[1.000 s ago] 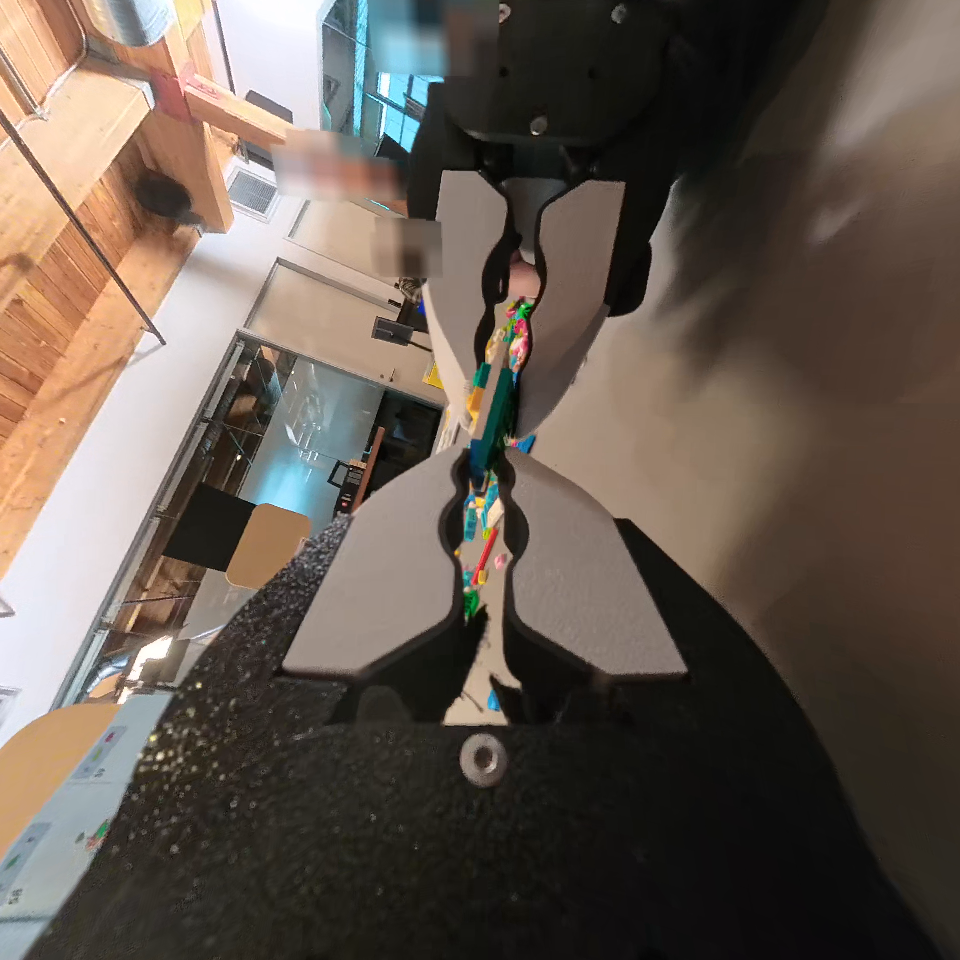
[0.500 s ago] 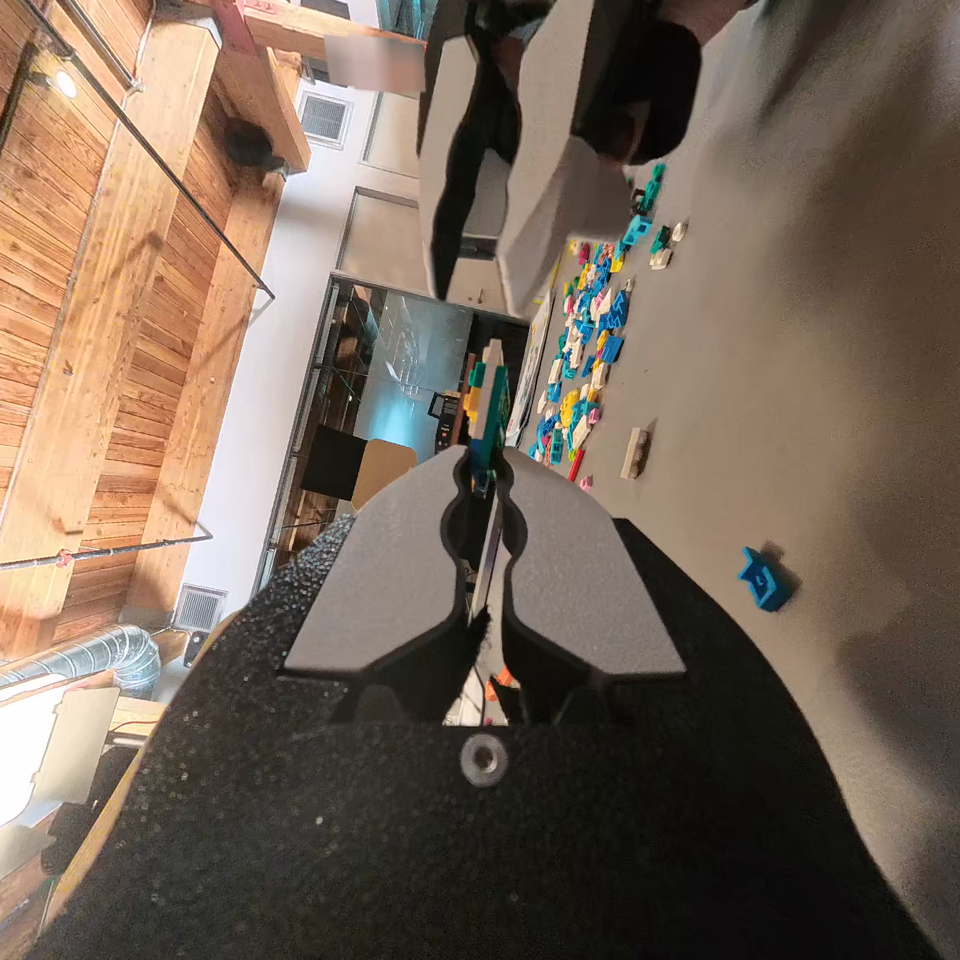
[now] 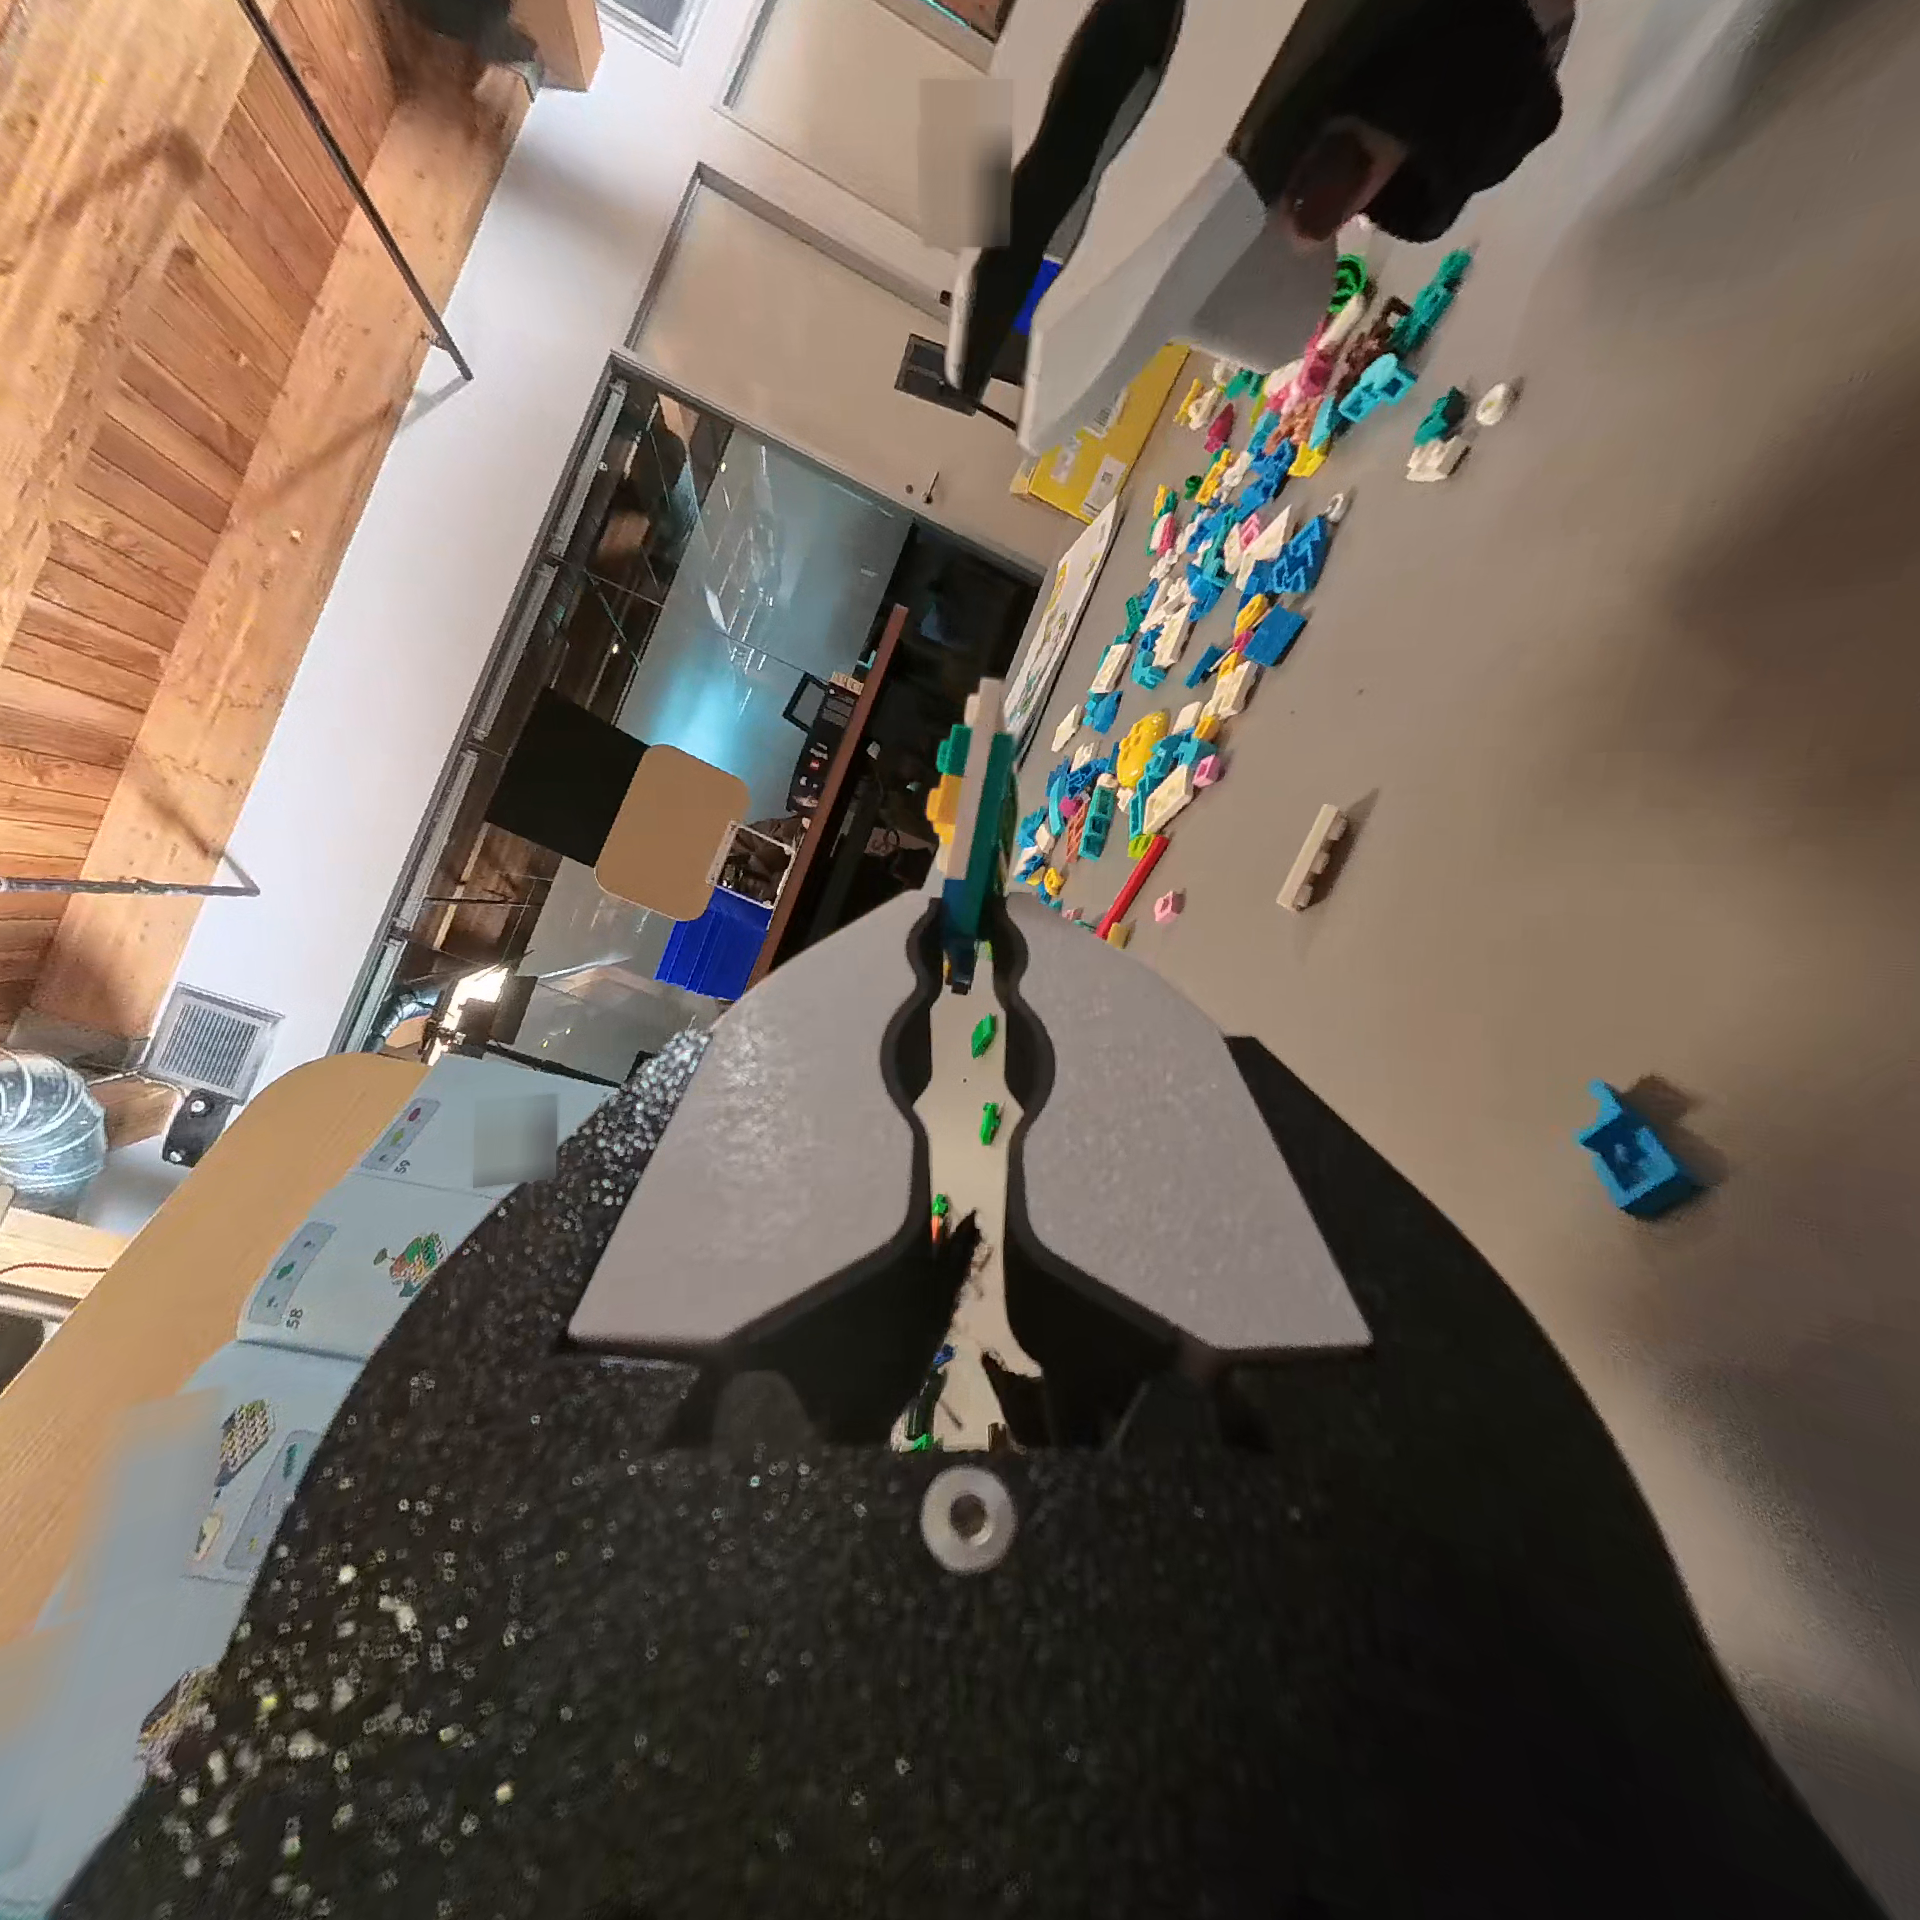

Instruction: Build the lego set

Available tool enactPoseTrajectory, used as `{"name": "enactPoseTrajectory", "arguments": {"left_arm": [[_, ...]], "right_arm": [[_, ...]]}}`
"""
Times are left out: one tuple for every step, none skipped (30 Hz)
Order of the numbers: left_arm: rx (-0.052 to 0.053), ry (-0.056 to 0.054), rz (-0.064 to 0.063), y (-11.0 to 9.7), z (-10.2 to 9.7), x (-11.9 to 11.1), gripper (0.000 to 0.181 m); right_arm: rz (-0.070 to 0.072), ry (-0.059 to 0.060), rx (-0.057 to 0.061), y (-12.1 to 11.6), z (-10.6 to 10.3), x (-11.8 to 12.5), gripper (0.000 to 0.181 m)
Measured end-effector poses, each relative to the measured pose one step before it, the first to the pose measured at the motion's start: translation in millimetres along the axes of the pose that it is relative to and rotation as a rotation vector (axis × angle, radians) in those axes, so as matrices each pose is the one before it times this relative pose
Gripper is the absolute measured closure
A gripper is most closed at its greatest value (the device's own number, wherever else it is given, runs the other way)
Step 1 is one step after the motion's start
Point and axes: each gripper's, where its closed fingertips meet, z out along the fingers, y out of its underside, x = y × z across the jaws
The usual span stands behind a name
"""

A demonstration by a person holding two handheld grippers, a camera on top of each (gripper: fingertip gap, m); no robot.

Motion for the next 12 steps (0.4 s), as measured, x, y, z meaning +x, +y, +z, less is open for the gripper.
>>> {"name": "enactPoseTrajectory", "arguments": {"left_arm": [[-0.0057, 0.0045, 0.0106, 0.33, 0.62, 1.57, 0.173], [-0.0068, 0.0028, 0.0109, 0.51, 0.63, 1.18, 0.173], [-0.0041, 0.0021, 0.0077, 0.45, 0.62, 0.85, 0.173], [0.0028, 0.0035, 0.0019, -0.09, 0.38, 0.63, 0.173], [0.0049, 0.0062, -0.0049, -0.26, 0.03, 0.67, 0.173], [0.0022, 0.0024, -0.0075, 0.16, -0.02, -0.1, 0.173], [0.0015, -0.0004, -0.0074, 0.27, 0.01, -0.71, 0.173], [0.0011, 0.0003, -0.0074, 0.51, -0.14, -0.37, 0.173], [-0.0007, 0.0003, -0.0056, 0.56, 0.09, -0.33, 0.173], [-0.0014, 0.0013, -0.0034, 0.49, 0.2, -0.06, 0.173], [-0.0017, 0.0033, -0.001, 0.45, 0.34, 0.49, 0.173], [-0.0013, 0.0006, 0.0018, 0.25, 0.13, 0.24, 0.173]], "right_arm": [[0.0003, 0.004, -0.0018, 0.5, -0.04, 0.79, 0.16], [0.0011, 0.0029, -0.0021, 0.45, 0.05, 0.63, 0.161], [0.0009, 0.0031, -0.0033, 0.67, 0.06, 0.58, 0.162], [0.0, 0.0015, -0.003, 0.64, 0.07, 0.43, 0.162], [-0.0004, 0.0002, -0.0011, 0.42, 0.04, 0.05, 0.163], [-0.001, 0.0005, -0.0007, 0.16, 0.03, 0.05, 0.163], [-0.0021, 0.0006, -0.0016, 0.2, 0.04, 0.03, 0.164], [-0.0028, 0.0005, -0.002, 0.33, 0.0, 0.01, 0.165], [-0.0025, -0.0001, -0.0018, 0.43, 0.12, -0.11, 0.165], [-0.0019, -0.0008, -0.001, 0.2, 0.07, -0.23, 0.166], [-0.0013, -0.0018, -0.0007, 0.24, 0.02, -0.29, 0.166], [-0.0012, -0.0018, -0.0011, 0.21, 0.06, -0.41, 0.167]]}}
